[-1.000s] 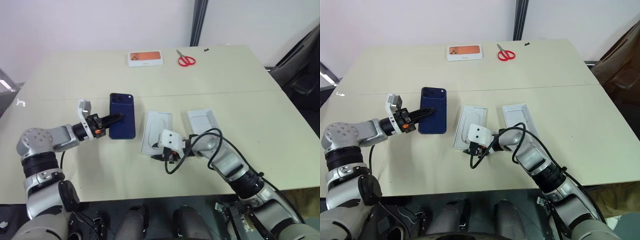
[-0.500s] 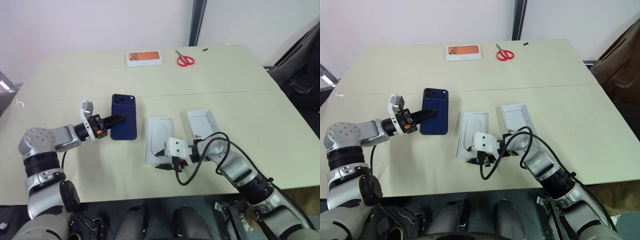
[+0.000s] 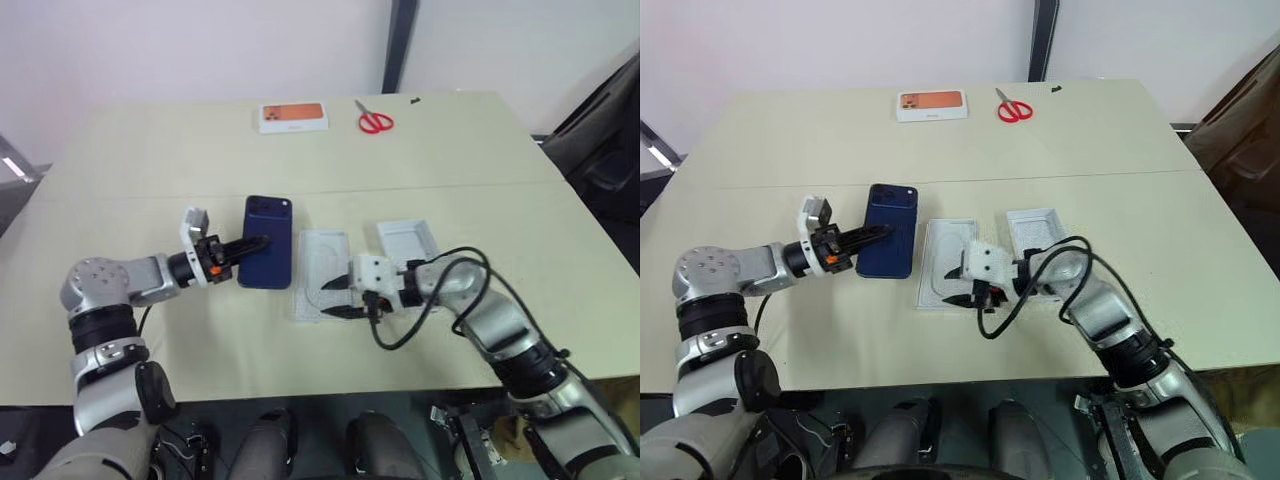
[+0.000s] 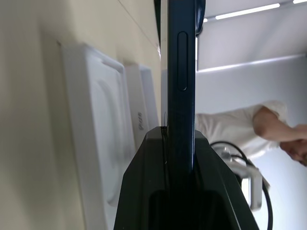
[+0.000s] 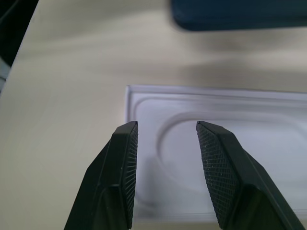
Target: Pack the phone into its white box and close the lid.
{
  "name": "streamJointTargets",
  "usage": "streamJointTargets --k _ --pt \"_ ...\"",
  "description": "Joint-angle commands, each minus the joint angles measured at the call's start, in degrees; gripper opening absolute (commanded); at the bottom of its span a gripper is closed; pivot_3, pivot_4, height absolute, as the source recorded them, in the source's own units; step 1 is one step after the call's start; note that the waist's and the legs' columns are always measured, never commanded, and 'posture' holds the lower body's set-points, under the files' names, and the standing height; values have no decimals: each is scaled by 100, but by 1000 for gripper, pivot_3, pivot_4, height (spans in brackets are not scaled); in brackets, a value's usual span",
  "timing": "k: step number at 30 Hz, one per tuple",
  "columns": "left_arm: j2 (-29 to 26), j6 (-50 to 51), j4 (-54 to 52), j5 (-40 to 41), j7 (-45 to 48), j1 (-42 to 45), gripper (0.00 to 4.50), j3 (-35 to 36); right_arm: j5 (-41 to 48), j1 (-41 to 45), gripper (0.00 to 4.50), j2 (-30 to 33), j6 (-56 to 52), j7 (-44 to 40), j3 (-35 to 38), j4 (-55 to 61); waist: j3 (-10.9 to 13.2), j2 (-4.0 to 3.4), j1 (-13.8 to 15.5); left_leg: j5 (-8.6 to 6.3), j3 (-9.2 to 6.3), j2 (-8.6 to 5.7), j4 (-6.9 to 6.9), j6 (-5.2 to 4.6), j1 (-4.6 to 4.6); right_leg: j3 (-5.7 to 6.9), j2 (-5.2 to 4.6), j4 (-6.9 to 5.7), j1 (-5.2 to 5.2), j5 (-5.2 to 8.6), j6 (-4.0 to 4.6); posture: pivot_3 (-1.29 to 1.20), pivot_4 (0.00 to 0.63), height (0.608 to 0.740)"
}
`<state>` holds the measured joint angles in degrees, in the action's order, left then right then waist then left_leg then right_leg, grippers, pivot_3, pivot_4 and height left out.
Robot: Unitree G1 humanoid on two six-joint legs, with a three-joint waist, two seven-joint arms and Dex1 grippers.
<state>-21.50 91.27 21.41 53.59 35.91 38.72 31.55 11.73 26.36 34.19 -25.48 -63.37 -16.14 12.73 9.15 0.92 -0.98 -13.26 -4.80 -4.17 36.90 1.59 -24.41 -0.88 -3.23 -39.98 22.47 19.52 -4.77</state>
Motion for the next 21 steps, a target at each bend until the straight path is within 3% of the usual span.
streamJointTargets --k 1,7,14,21 --pt "219 69 -303 250 -85 169 0 67 418 -83 2030 271 -394 86 642 302 0 0 29 -1 0 0 6 -2 0 0 0 1 -4 0 0 0 150 740" --pt "829 -79 -588 121 -370 -76 0 -190 266 -91 2030 640 -379 498 1234 -202 1 2 39 -11 2 -1 17 -19 0 1 -1 5 -13 0 0 0 150 740" --pt "1213 -530 -729 23 -655 -375 0 -361 193 -132 2030 732 -212 700 1316 -449 1 2 17 -8 8 2 13 -14 1 -3 1 5 -9 0 -1 0 150 740" --pt "1158 -784 -919 -156 -774 -535 3122 -785 63 -63 1968 611 -36 797 1114 -569 1 2 44 -8 9 1 19 -14 0 -2 0 7 -16 0 -1 0 150 740"
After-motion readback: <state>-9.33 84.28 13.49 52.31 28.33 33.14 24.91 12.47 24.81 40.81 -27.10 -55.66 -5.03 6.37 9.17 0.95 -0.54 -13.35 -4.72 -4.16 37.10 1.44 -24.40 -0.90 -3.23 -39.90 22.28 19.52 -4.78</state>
